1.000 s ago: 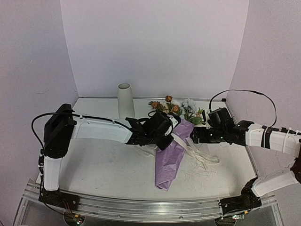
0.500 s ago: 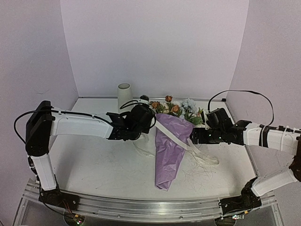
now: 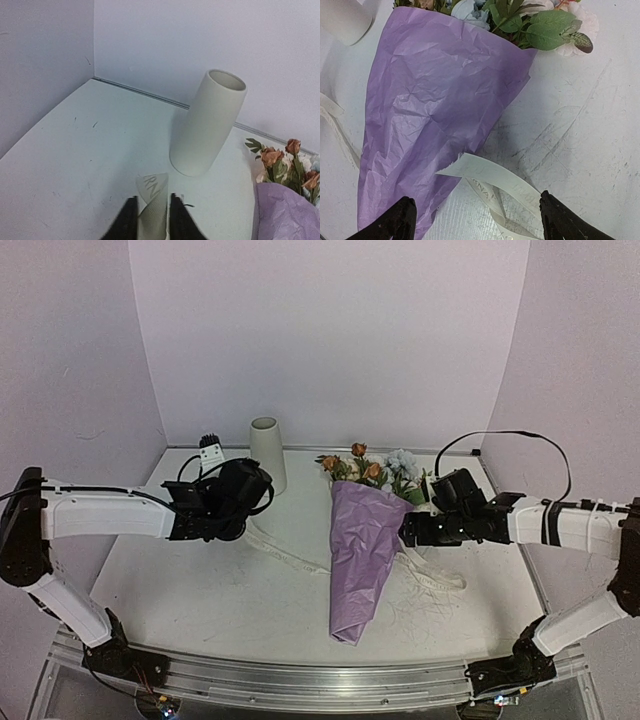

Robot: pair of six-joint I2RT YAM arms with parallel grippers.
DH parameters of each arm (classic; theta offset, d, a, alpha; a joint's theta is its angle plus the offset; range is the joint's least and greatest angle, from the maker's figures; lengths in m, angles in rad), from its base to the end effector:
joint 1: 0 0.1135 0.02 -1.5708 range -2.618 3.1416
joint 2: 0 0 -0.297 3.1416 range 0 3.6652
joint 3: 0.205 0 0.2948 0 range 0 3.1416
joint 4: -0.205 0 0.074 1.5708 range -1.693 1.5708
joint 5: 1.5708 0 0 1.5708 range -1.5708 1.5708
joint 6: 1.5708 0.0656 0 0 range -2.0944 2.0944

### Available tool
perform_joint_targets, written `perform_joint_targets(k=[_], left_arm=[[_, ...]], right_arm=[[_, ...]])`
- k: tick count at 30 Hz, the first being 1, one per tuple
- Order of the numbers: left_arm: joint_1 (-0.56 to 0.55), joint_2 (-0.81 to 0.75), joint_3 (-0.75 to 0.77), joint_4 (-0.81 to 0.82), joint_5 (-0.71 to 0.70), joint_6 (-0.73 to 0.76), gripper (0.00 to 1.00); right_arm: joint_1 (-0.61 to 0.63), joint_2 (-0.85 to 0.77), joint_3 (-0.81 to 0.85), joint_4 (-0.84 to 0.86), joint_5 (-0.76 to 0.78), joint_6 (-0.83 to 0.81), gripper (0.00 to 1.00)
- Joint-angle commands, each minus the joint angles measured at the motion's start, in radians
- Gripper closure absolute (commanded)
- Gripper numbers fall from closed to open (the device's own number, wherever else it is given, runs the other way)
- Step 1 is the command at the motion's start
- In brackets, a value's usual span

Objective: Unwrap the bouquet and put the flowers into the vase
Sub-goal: Untie the ribbon from the wrapping paper.

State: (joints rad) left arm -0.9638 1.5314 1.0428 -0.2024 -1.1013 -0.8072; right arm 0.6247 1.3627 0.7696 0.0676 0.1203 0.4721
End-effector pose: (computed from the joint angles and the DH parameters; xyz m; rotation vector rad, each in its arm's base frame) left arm 0.2598 -0.2715 0.2617 -0.3757 1.8252 0.0433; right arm 0.2900 0.1994 0.2227 -0.0889 2.1358 0.5318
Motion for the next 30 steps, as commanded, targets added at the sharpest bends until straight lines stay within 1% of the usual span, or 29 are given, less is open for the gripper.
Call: perform_joint_targets(k=[1, 2, 4, 8, 11, 15, 17, 19, 21, 25, 26, 27, 28, 30], left_arm=[[0.000, -0.101, -0.068, -0.040, -0.160, -0.179, 0.25], [0.000, -0.109, -0.071, -0.042, -0.166, -0.180, 0.18], [0.000, -0.119, -0.072, -0.044, -0.165, -0.167, 0.13], [0.000, -0.116, -0.081, -0.047, -0.189, -0.175, 0.12], [0.000, -0.103, -0.052, -0.046, -0.161, -0.120, 0.12], [0.000, -0.057, -0.019, -0.043, -0.093, -0.073, 0.12], [0.000, -0.017, 0.030, -0.043, -0.024, 0.007, 0.11], [-0.007, 0.023, 0.071, -0.042, 0.036, 0.068, 0.09], [-0.016, 0.056, 0.095, -0.039, 0.052, 0.098, 0.08], [-0.023, 0.096, 0.136, -0.035, 0.102, 0.143, 0.08], [-0.023, 0.096, 0.134, -0.026, 0.114, 0.144, 0.08], [-0.023, 0.097, 0.126, 0.000, 0.132, 0.154, 0.08], [-0.023, 0.096, 0.120, 0.026, 0.154, 0.179, 0.08], [-0.023, 0.096, 0.118, 0.073, 0.225, 0.223, 0.08]], right_arm=[[0.006, 0.051, 0.044, -0.019, -0.010, 0.002, 0.15], [0.006, 0.065, 0.050, -0.016, -0.011, 0.004, 0.16], [0.006, 0.099, 0.081, -0.014, -0.025, 0.008, 0.20], [0.006, 0.161, 0.136, -0.008, -0.036, 0.031, 0.23], [0.006, 0.202, 0.169, -0.006, -0.026, 0.053, 0.27], [0.006, 0.235, 0.184, -0.002, -0.017, 0.064, 0.40], [0.006, 0.247, 0.190, -0.002, -0.008, 0.070, 0.48], [0.006, 0.251, 0.193, -0.002, -0.004, 0.070, 0.51], [0.006, 0.256, 0.192, -0.002, 0.005, 0.072, 0.59], [0.006, 0.271, 0.201, -0.003, -0.007, 0.074, 0.63], [0.006, 0.269, 0.198, -0.003, -0.010, 0.073, 0.69], [0.006, 0.267, 0.194, -0.003, -0.009, 0.075, 0.72], [0.006, 0.263, 0.188, -0.002, -0.005, 0.078, 0.80], [0.006, 0.247, 0.180, -0.006, 0.009, 0.085, 0.93]])
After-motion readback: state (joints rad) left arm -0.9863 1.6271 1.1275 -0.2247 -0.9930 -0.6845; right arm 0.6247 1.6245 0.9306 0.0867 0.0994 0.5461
